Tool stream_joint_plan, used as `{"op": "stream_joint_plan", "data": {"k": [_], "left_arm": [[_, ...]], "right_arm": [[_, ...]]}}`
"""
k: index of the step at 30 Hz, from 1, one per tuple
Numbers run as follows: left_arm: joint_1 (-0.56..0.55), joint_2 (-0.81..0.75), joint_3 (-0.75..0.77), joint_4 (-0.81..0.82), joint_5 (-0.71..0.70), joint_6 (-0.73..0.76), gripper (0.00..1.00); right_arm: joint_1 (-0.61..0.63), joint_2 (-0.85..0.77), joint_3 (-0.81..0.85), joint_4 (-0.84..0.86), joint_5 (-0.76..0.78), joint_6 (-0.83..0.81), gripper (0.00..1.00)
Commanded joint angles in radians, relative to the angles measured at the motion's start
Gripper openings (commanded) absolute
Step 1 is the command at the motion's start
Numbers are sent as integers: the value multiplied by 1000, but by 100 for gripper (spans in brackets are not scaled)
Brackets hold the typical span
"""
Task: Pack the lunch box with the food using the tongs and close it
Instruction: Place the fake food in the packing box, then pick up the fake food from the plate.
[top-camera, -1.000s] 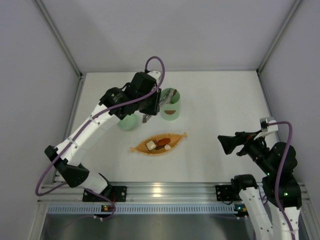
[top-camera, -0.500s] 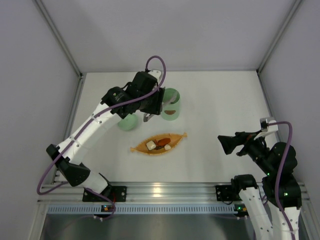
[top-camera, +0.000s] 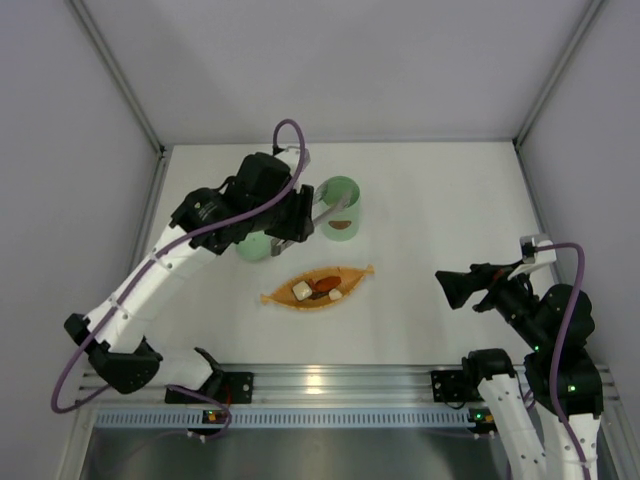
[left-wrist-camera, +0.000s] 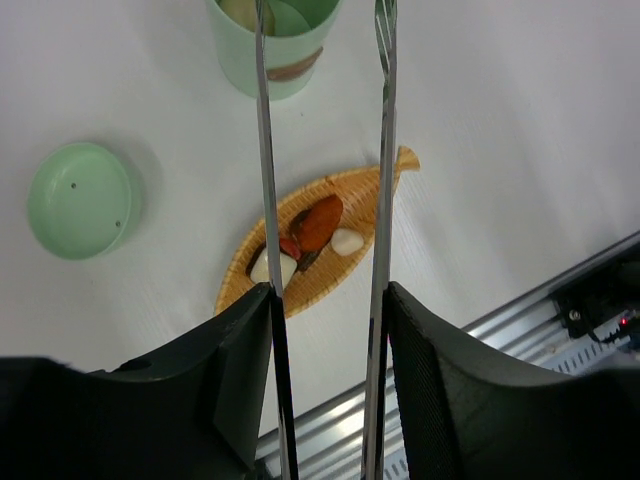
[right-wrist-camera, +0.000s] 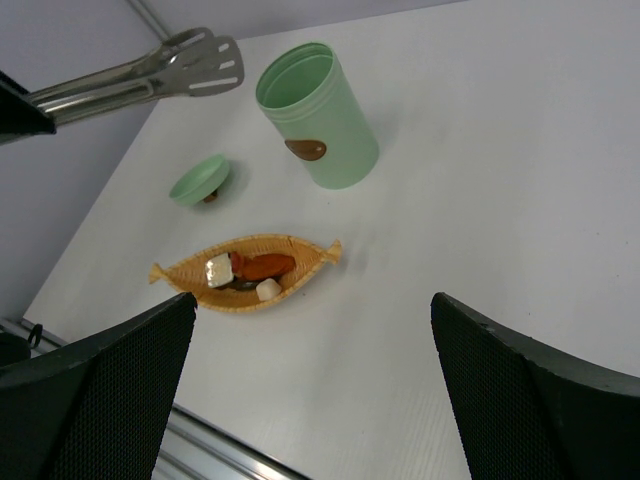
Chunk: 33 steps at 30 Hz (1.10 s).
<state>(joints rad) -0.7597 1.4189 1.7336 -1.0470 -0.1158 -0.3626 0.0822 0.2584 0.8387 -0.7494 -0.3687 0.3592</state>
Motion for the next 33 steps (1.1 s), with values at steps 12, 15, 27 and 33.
{"op": "stream_joint_plan", "data": {"k": [12,15,27,33], "left_arm": [[-1,-259,-396,-131,160,28,52],[-3,-267,-433,-136,162,17,52],[-4,-256,-519,-85,142,14,52],[-4,-242,-533,-47,143,22,51]], "right_arm": [[4,2,-3,2,-13,-3,99],[2,2,-4,1,-12,-3,100],[4,4,2,-2,-12,-6,99],[2,8,7,-2,-12,-6,100]]}}
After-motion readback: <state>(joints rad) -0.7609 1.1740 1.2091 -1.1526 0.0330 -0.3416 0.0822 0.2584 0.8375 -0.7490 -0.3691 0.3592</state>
